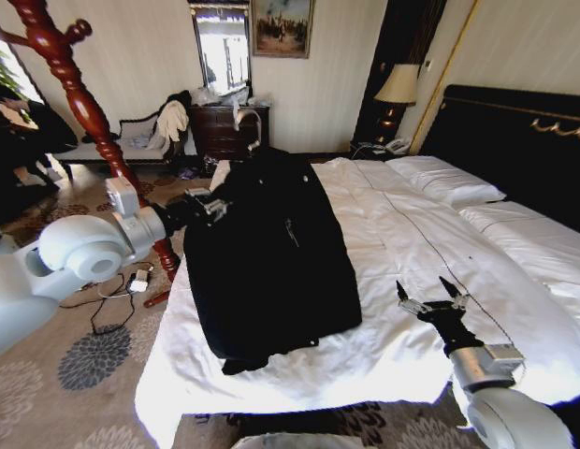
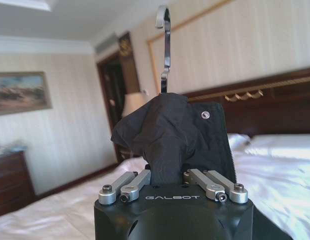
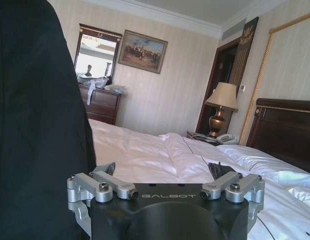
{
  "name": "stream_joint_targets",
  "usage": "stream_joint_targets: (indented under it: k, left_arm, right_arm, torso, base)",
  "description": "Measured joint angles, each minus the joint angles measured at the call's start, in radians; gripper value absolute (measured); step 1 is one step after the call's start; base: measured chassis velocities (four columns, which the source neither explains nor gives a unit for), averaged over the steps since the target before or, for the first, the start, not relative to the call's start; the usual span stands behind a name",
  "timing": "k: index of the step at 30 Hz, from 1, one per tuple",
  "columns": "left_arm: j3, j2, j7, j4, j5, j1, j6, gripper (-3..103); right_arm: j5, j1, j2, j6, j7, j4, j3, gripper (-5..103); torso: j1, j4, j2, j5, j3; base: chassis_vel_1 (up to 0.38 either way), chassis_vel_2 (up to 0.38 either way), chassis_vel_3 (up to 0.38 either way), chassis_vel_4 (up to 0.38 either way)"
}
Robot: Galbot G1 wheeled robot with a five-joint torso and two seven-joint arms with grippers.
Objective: Pick up the clothes from the bed and hang them on the clothes hanger.
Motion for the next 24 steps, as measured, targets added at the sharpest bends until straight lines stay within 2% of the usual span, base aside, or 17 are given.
stream_joint_targets:
  k: [5, 7, 10, 13, 15, 17, 19, 23, 24]
  left_arm:
    - [-0.022, -0.017, -0.042, 0.038, -0.036, -0.043, 0.011, 18]
    - [-0.026, -0.018, -0.076, 0.057, -0.039, -0.068, 0.039, 18]
    - [-0.028, -0.010, -0.085, 0.064, -0.036, -0.076, 0.057, 17]
    - [-0.042, 0.017, -0.122, 0.075, -0.033, -0.092, 0.118, 17]
    - [-0.045, 0.019, -0.130, 0.078, -0.035, -0.097, 0.129, 17]
    - [-0.048, 0.020, -0.157, 0.095, -0.042, -0.134, 0.165, 17]
    - [-0.046, 0.013, -0.176, 0.104, -0.050, -0.161, 0.185, 17]
    - [-0.020, -0.037, -0.263, 0.133, -0.104, -0.294, 0.287, 17]
    - [-0.020, -0.037, -0.263, 0.133, -0.104, -0.294, 0.287, 17]
  right_arm:
    - [0.000, 0.001, -0.001, -0.001, 0.000, 0.000, 0.000, 100]
    - [0.000, 0.001, -0.002, -0.001, 0.001, 0.000, -0.001, 100]
    - [0.001, 0.001, -0.002, -0.001, 0.001, 0.000, -0.001, 100]
    - [0.001, 0.001, -0.002, -0.002, 0.001, 0.000, -0.001, 100]
    - [0.001, 0.001, -0.002, -0.002, 0.001, 0.000, -0.001, 100]
    - [0.001, 0.001, -0.002, -0.002, 0.001, 0.000, -0.001, 100]
    - [0.001, 0.001, -0.002, -0.002, 0.001, -0.001, -0.001, 100]
    - [0.001, 0.001, -0.003, -0.002, 0.002, -0.001, -0.001, 100]
    - [0.001, 0.001, -0.003, -0.002, 0.002, -0.001, -0.001, 100]
  torso:
    - [0.000, 0.0000, 0.000, 0.0003, 0.000]
    - [0.000, 0.0000, 0.000, 0.0002, 0.000]
    - [0.000, 0.0000, 0.000, 0.0001, 0.000]
    - [0.000, 0.0004, 0.000, 0.0001, 0.000]
    - [0.000, 0.0005, 0.000, 0.0000, 0.000]
    - [0.000, 0.0003, 0.000, -0.0001, 0.000]
    - [0.000, 0.0002, 0.000, 0.0000, 0.000]
    - [0.000, 0.0000, 0.000, 0.0002, 0.000]
    - [0.000, 0.0000, 0.000, 0.0002, 0.000]
  base:
    - [0.000, 0.000, 0.000, 0.000]
    - [0.000, 0.000, 0.000, 0.000]
    - [0.000, 0.000, 0.000, 0.000]
    - [0.000, 0.000, 0.000, 0.000]
    - [0.000, 0.000, 0.000, 0.000]
    - [0.000, 0.000, 0.000, 0.000]
    - [0.000, 0.000, 0.000, 0.000]
    - [0.000, 0.000, 0.000, 0.000]
    - [0.000, 0.000, 0.000, 0.000]
